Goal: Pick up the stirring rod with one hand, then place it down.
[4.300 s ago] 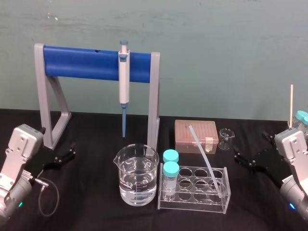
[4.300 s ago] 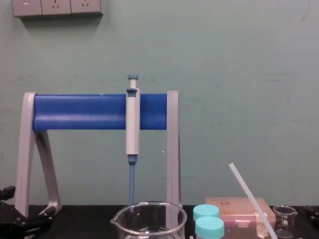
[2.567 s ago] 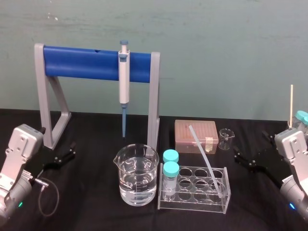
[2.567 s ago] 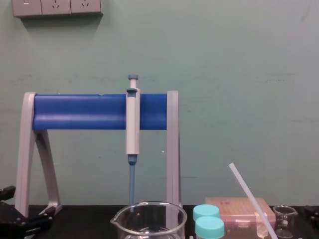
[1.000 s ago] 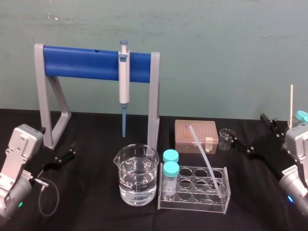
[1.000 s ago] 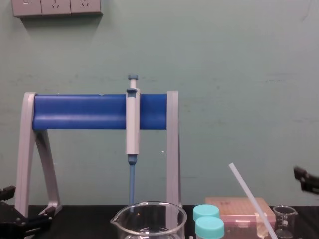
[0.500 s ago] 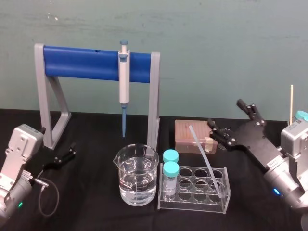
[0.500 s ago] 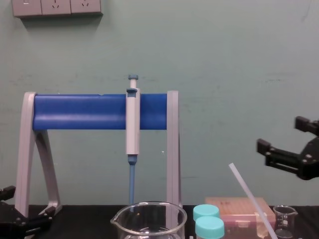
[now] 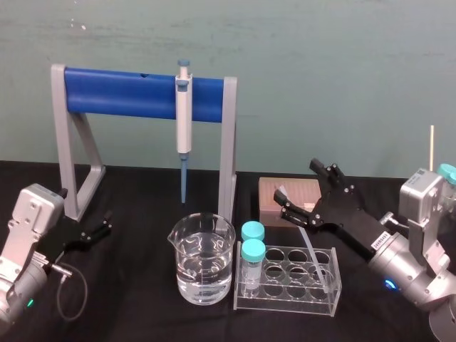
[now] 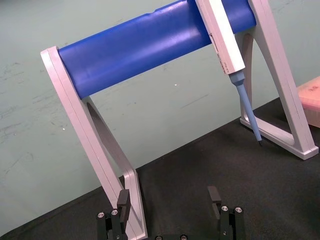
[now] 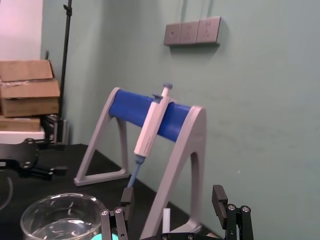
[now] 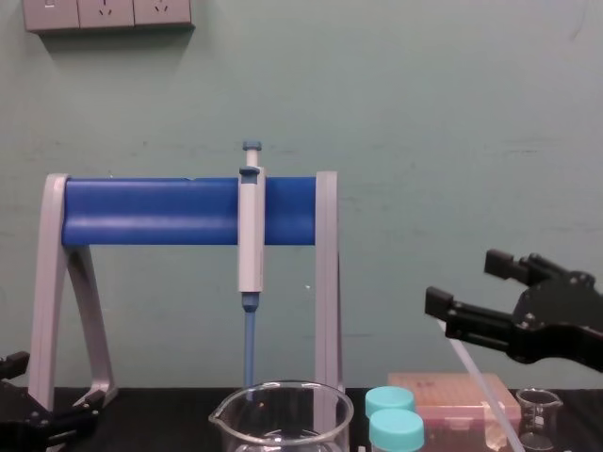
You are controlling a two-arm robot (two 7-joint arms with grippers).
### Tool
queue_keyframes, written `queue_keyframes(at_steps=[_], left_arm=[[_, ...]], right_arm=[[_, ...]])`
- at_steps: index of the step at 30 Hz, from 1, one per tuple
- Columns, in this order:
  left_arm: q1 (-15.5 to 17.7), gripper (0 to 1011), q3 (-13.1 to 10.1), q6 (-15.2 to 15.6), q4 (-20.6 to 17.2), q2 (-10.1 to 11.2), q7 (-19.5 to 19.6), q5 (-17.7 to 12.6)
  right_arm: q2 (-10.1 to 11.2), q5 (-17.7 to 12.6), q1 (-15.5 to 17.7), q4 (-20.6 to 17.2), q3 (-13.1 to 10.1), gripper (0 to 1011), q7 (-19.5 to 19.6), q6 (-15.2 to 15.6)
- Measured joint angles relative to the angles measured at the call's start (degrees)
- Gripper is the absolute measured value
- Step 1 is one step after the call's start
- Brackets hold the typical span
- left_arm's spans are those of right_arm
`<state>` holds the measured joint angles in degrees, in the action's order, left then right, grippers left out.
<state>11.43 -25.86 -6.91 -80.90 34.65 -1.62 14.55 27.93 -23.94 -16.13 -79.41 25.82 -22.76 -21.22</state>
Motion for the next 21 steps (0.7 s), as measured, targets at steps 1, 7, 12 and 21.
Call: queue_keyframes(at_steps=[1, 7, 12, 21], left_arm=[[0.0, 1000, 0.0, 0.0, 0.0, 0.0, 0.0, 0.0], [0.0, 1000, 0.0, 0.0, 0.0, 0.0, 0.0, 0.0], [0.0, 1000, 0.0, 0.0, 0.0, 0.0, 0.0, 0.0], [0.0, 1000, 0.0, 0.0, 0.0, 0.0, 0.0, 0.0]], right_arm=[[-0.11, -0.53, -0.12, 0.25, -0.02, 1003, -0.58, 0.54], [-0.82, -3.45, -1.08, 2.04, -0.33, 1003, -4.04, 4.4], [-1.11, -4.02, -1.65, 2.95, -0.38, 1003, -5.61, 6.6], [-1.53, -4.31, -2.09, 3.92, -1.16, 1003, -7.76, 8.66]])
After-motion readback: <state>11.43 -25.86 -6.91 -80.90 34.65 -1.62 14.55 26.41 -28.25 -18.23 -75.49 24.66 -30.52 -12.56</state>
